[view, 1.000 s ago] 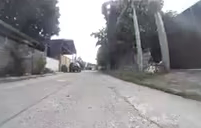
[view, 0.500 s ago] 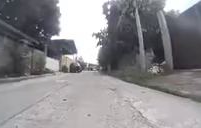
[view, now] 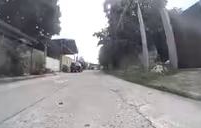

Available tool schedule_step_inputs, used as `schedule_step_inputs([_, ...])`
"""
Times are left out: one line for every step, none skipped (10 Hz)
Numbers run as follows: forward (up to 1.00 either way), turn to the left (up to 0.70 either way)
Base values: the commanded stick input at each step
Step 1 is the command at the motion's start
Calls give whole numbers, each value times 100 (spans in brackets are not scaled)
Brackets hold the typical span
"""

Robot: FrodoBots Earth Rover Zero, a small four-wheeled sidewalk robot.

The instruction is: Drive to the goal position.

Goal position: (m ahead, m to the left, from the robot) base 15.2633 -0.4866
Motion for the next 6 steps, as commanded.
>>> schedule_step_inputs([50,0])
schedule_step_inputs([50,0])
schedule_step_inputs([50,0])
schedule_step_inputs([50,0])
schedule_step_inputs([50,0])
schedule_step_inputs([50,0])
